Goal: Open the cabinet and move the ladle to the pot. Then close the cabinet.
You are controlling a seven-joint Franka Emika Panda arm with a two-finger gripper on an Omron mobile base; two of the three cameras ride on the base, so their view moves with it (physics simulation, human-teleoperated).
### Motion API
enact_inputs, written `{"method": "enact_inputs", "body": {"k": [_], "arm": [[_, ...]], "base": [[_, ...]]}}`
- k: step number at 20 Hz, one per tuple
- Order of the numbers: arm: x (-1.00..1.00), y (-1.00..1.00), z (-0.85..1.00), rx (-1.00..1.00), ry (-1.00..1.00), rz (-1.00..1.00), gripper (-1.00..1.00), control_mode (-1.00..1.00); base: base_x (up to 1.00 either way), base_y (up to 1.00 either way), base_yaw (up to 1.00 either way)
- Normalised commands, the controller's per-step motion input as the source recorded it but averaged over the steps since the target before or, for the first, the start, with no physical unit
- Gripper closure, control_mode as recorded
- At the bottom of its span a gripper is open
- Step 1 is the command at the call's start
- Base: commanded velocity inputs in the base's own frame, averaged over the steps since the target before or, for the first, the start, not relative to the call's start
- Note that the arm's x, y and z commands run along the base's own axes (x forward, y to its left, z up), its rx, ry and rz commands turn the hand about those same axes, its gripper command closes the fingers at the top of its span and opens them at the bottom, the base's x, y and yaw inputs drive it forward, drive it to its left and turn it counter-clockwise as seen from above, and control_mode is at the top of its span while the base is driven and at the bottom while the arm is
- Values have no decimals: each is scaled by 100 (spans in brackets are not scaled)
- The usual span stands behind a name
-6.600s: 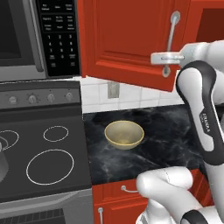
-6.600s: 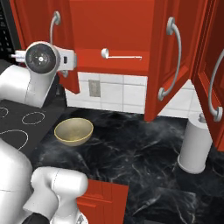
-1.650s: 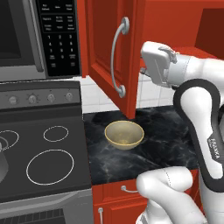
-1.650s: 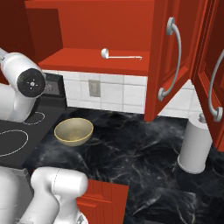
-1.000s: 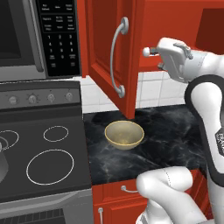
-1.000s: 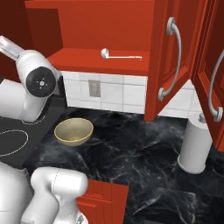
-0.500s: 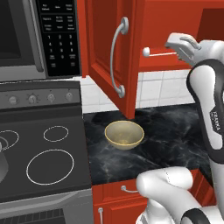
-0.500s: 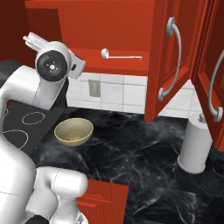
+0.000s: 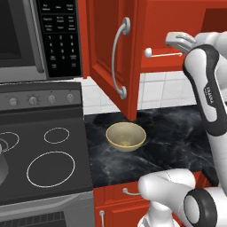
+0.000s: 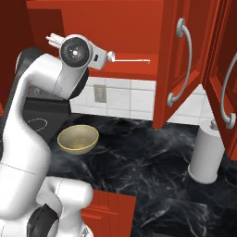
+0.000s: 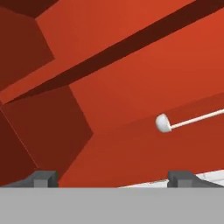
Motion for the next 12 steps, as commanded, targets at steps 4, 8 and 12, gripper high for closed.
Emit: {"method": "enact_inputs", "body": {"k": [4,8,12], "arm": [[50,-14,-6,-16,0,0,-100,-100],[57,0,-14,-15,3,0,-100,-100],[66,0,-21,-14,8,0,-100,-100]], "base": [[0,0,0],[0,0,0],[0,0,0]]}}
